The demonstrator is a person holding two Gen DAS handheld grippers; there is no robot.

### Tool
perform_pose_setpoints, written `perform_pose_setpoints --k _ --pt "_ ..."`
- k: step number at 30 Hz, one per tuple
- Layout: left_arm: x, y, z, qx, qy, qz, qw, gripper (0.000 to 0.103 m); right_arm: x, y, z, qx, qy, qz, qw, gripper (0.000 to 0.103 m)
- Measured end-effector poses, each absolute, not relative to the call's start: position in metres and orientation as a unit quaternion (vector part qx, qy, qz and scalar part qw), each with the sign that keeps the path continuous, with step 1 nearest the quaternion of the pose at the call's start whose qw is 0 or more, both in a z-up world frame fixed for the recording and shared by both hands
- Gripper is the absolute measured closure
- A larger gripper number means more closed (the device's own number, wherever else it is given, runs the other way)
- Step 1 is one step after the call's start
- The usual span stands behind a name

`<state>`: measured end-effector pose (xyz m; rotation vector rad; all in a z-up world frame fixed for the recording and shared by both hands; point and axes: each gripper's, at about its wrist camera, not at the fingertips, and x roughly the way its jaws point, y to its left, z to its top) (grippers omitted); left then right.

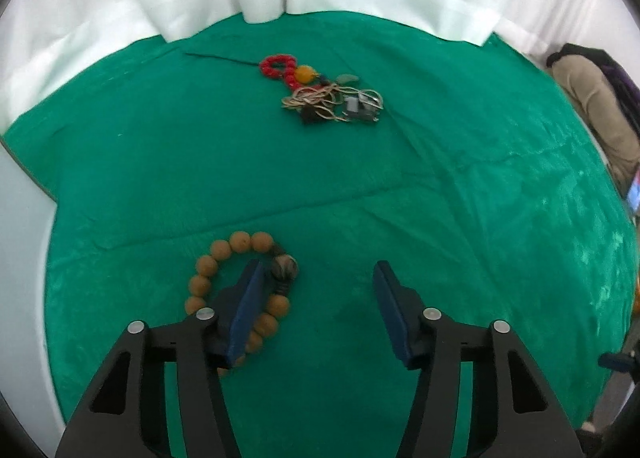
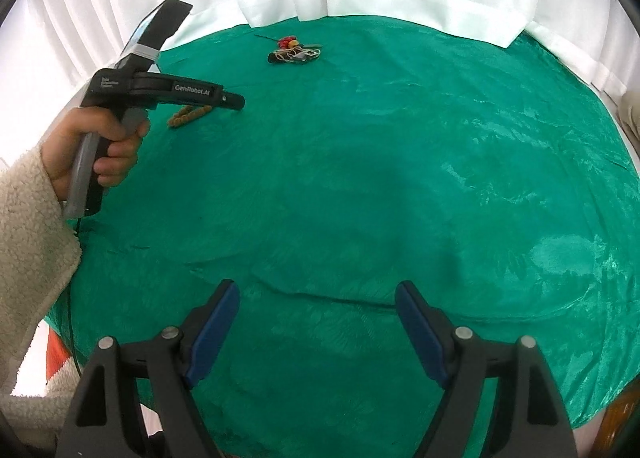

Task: Organize jewelry
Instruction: 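Grasp the wooden bead bracelet with the left gripper, then hold the wooden bracelet while the right gripper grasps the silver keychain tag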

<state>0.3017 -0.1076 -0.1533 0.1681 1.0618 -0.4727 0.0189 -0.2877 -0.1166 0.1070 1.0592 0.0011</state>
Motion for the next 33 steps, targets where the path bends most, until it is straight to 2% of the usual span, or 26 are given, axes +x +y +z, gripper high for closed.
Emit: perform_pose_setpoints --k 1,3,5,8,15,19,24,25,26,27,28,33 --pt "0.303 -0.105 -0.152 0.077 0.500 -0.221 0.834 0.052 0.020 -0.289 -0.116 0.052 0.505 0.000 0.861 0.021" --pt "0.304 -0.102 -0.152 0.076 0.497 -0.209 0.839 0.067 0.021 -0.288 -0.116 0.052 0.506 0.001 0.861 0.021" --pt "0.306 -0.097 -0.153 0.074 0.494 -0.199 0.843 0.090 0.022 -0.287 -0.115 0.051 0.505 0.003 0.862 0.021" --pt "0.306 -0.083 -0.152 0.040 0.501 -0.207 0.839 0.091 0.022 -0.285 -0.112 0.050 0.504 0.010 0.862 0.021" --pt "0.268 -0.066 -0.149 0.039 0.505 -0.225 0.832 0.091 0.047 -0.293 -0.093 0.057 0.516 0.068 0.852 0.021" --pt "0.227 -0.054 -0.147 0.047 0.510 -0.240 0.825 0.091 0.099 -0.308 -0.074 0.087 0.518 0.109 0.844 0.021" --pt "0.188 -0.049 -0.142 0.050 0.514 -0.258 0.817 0.091 0.214 -0.341 -0.074 0.133 0.517 0.104 0.839 0.021" --pt "0.183 -0.052 -0.141 0.051 0.514 -0.261 0.815 0.091 0.244 -0.345 -0.082 0.136 0.522 0.099 0.836 0.026" --pt "0.178 -0.053 -0.141 0.053 0.514 -0.264 0.815 0.091 0.263 -0.347 -0.087 0.138 0.525 0.098 0.834 0.047" --pt "0.172 -0.053 -0.140 0.054 0.513 -0.266 0.814 0.091 0.284 -0.348 -0.095 0.143 0.530 0.096 0.830 0.056" --pt "0.169 -0.054 -0.140 0.055 0.513 -0.267 0.814 0.091 0.308 -0.349 -0.106 0.156 0.542 0.089 0.821 0.060" --pt "0.155 -0.054 -0.145 0.053 0.514 -0.268 0.813 0.090 0.361 -0.337 -0.135 0.202 0.545 0.059 0.812 0.060"
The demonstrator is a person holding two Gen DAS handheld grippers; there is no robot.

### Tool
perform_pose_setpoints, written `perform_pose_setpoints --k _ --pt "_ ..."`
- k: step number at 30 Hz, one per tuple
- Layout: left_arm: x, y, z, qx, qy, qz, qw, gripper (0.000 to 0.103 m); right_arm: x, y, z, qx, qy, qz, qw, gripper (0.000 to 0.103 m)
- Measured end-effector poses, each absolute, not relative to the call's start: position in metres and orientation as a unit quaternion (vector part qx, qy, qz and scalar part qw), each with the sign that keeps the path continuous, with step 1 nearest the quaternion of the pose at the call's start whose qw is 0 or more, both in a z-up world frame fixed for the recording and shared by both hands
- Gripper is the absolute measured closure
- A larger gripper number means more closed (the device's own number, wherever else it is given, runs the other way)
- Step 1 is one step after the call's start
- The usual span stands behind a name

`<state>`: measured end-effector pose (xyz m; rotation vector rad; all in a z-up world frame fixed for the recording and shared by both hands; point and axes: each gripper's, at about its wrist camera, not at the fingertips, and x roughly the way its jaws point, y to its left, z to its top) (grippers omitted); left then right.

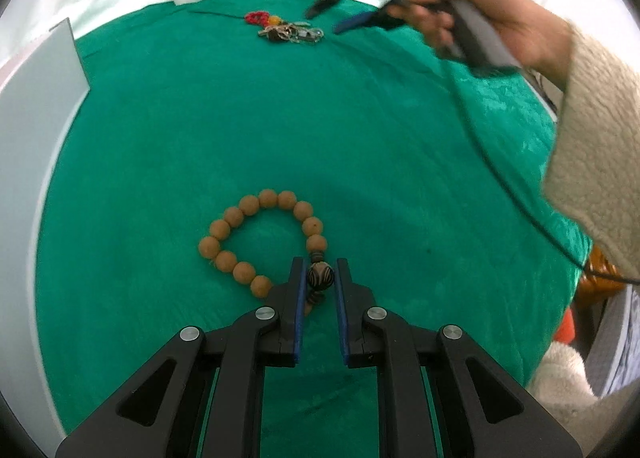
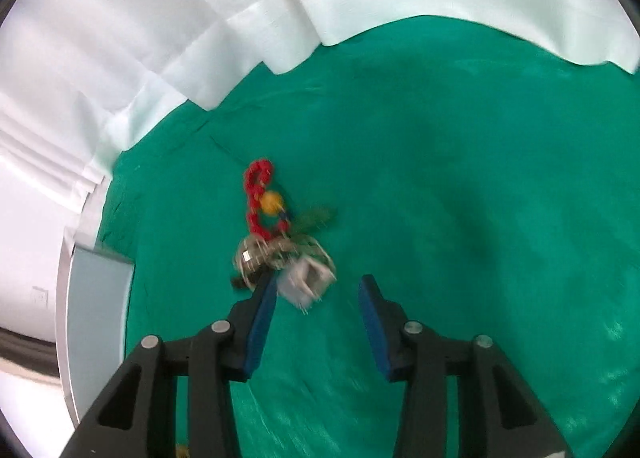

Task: Organize jewelry
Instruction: 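Hold the wooden bracelet while the right gripper grasps the silver keychain tag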

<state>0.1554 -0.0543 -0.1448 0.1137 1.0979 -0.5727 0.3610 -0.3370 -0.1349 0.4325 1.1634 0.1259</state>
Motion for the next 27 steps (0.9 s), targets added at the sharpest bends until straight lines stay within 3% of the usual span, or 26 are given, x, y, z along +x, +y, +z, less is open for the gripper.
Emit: perform_pose_setpoints --k 7,12,14,27 --pt "0.161 -0.052 -0.150 0.032 0.516 -0.269 0.813 0.090 0.376 -0.301 -0.140 0.101 0.561 0.016 0.821 0.059" --pt "0.160 -0.047 -0.151 0.026 0.514 -0.266 0.815 0.090 0.375 -0.270 -0.139 0.001 0.570 0.008 0.821 0.067" --pt "0.159 -0.043 -0.151 0.025 0.515 -0.264 0.815 0.090 0.370 -0.273 -0.132 0.018 0.569 0.018 0.822 0.083" --pt "0.153 -0.042 -0.151 0.030 0.513 -0.261 0.817 0.090 0.251 -0.315 -0.081 0.066 0.564 0.094 0.818 0.085"
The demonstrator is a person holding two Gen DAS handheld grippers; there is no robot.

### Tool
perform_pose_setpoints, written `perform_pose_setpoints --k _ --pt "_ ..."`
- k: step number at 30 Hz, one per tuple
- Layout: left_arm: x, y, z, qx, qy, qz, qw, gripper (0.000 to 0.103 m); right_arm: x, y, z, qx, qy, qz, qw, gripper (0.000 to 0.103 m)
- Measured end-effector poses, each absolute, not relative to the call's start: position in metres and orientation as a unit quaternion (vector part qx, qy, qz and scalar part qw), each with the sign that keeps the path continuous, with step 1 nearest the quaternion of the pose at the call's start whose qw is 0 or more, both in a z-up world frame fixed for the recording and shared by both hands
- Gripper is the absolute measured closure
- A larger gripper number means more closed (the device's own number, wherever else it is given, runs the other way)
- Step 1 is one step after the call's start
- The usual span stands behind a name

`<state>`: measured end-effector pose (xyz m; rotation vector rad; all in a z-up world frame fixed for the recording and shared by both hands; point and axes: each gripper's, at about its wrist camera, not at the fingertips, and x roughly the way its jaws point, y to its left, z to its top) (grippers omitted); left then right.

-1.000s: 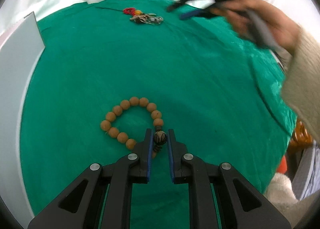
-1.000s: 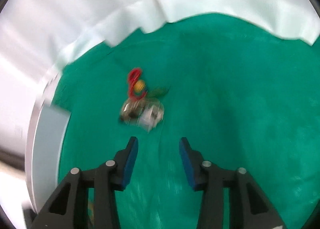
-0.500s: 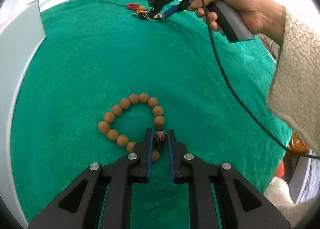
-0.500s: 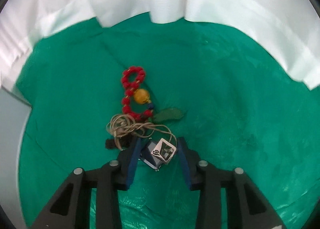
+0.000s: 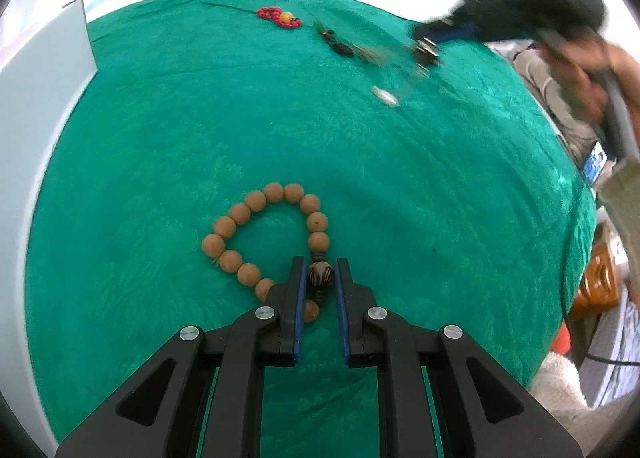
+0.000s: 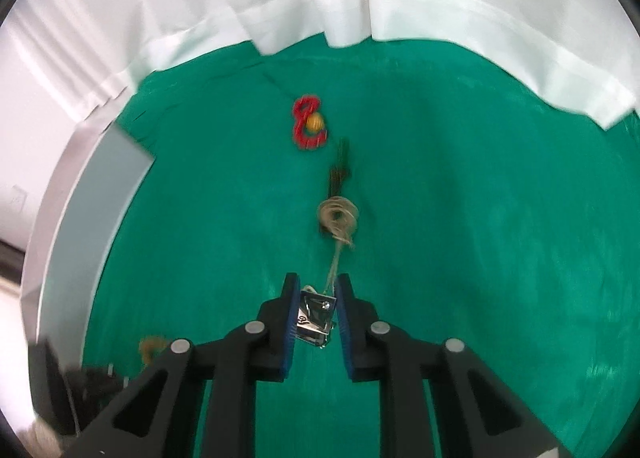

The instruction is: Organize jewelry

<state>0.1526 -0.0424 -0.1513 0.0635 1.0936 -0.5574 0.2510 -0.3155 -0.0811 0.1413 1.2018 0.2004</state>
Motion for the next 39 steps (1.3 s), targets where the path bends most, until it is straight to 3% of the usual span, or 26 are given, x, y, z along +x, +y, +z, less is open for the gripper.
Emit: perform_pose_setpoints --k 8,11,13,14,16,25,37,39 --pt "0.151 -0.046 -0.150 0.036 0.514 -0.262 0.816 0.089 0.154 -0.346 -0.113 0.138 0.596 0.097 0.785 0.085" --pt "0.152 -0.041 -0.148 0.029 0.516 -0.278 0.810 0.076 0.142 -0.356 -0.123 0.172 0.597 0.092 0.778 0.078" --pt "0.151 -0.032 -0.143 0.020 0.513 -0.294 0.807 0.063 0.138 -0.363 -0.124 0.202 0.588 0.088 0.778 0.058" --pt "0.150 -0.028 -0.140 0.018 0.509 -0.299 0.807 0.053 0.137 -0.367 -0.123 0.212 0.583 0.086 0.780 0.056" --pt "0.147 -0.021 -0.134 0.020 0.499 -0.304 0.811 0.045 0.132 -0.372 -0.120 0.219 0.575 0.083 0.784 0.056" --pt "0.143 -0.064 -0.141 0.122 0.492 -0.291 0.811 0.046 0.119 -0.369 -0.112 0.150 0.543 0.055 0.824 0.055" --pt "0.136 -0.068 -0.154 0.154 0.488 -0.265 0.817 0.048 0.122 -0.320 -0.126 0.044 0.568 0.068 0.819 0.056" --pt "0.136 -0.066 -0.154 0.151 0.487 -0.265 0.818 0.055 0.119 -0.311 -0.132 0.014 0.567 0.065 0.821 0.055"
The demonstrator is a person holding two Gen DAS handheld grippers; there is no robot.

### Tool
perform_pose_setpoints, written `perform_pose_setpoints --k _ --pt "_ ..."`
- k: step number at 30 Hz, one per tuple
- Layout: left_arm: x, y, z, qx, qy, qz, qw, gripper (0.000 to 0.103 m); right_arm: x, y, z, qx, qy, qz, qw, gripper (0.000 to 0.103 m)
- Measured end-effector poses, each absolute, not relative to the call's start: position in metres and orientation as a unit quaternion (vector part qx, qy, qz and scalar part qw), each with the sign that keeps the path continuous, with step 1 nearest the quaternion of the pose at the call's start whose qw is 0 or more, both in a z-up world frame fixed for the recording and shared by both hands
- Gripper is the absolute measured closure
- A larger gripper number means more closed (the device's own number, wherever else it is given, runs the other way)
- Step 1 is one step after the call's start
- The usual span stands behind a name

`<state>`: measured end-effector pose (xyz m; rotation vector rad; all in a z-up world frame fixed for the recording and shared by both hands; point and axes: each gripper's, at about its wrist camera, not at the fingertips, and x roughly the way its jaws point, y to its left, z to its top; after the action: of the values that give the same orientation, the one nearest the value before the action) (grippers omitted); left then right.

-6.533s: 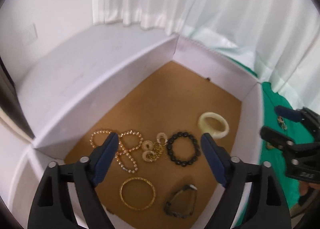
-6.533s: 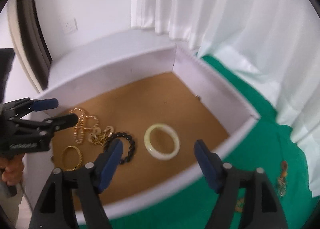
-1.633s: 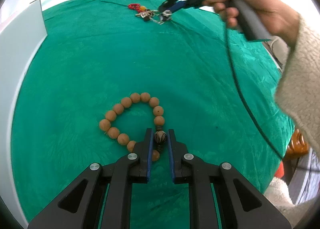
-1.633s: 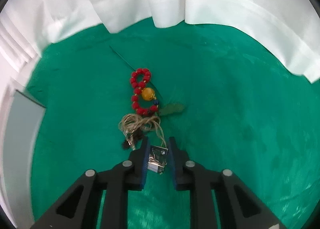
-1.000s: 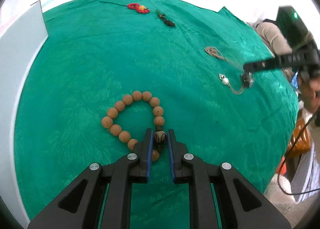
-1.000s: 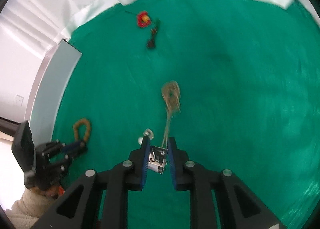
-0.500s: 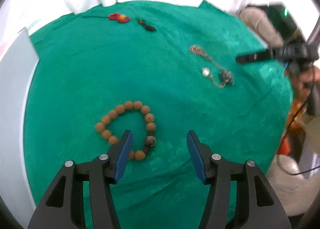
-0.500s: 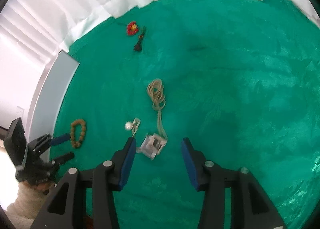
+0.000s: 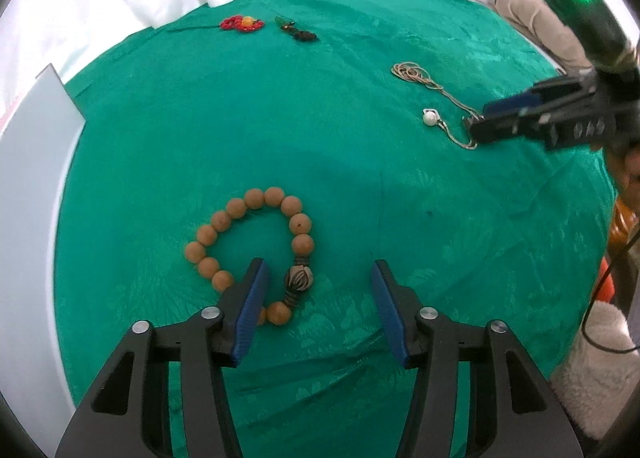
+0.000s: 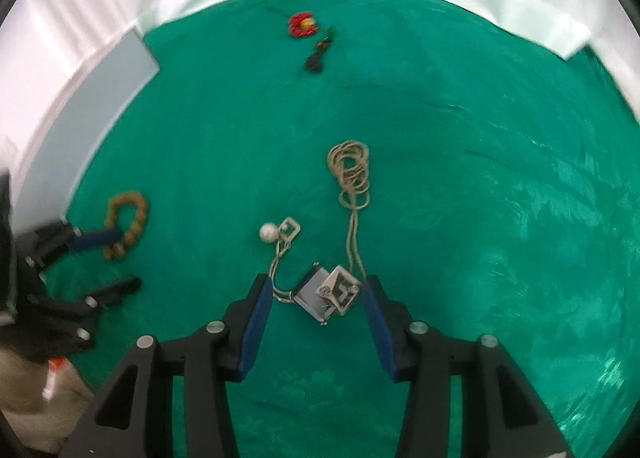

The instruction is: Organize jewelry

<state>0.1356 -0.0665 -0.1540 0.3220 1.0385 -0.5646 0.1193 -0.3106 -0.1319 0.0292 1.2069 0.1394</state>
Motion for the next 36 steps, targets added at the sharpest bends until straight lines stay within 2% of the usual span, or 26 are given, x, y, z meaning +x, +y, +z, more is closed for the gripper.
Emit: perform_pose_setpoints --k 3,8,10,11,14,18,19,20,36 --pt "0.135 -0.067 -0.153 0.146 0.487 -0.262 0.820 0.072 0.117 -0.314 -0.139 0.031 0.570 0.042 0.820 0.055" --pt "0.138 -0.070 -0.154 0.133 0.483 -0.253 0.827 0.081 0.110 -0.335 -0.139 0.142 0.542 -0.015 0.828 0.055" --pt "0.138 -0.070 -0.154 0.130 0.482 -0.249 0.830 0.086 0.108 -0.328 -0.139 0.121 0.535 -0.030 0.835 0.056" --pt "0.139 -0.070 -0.154 0.127 0.481 -0.246 0.832 0.090 0.107 -0.320 -0.139 0.094 0.532 -0.038 0.841 0.063" --pt "0.141 -0.069 -0.153 0.111 0.484 -0.242 0.833 0.091 0.106 -0.302 -0.137 0.031 0.520 -0.040 0.853 0.073" --pt "0.147 -0.060 -0.147 0.065 0.496 -0.250 0.829 0.092 0.100 -0.305 -0.116 0.037 0.499 -0.019 0.866 0.074" --pt "0.148 -0.056 -0.142 0.050 0.495 -0.251 0.830 0.092 0.097 -0.307 -0.108 0.039 0.491 -0.013 0.870 0.076" --pt "0.149 -0.053 -0.137 0.039 0.494 -0.252 0.831 0.092 0.093 -0.310 -0.095 0.044 0.482 -0.003 0.875 0.082" --pt "0.127 0.018 0.029 -0.104 0.385 -0.265 0.878 0.092 0.084 -0.313 0.036 0.084 0.406 0.102 0.904 0.082"
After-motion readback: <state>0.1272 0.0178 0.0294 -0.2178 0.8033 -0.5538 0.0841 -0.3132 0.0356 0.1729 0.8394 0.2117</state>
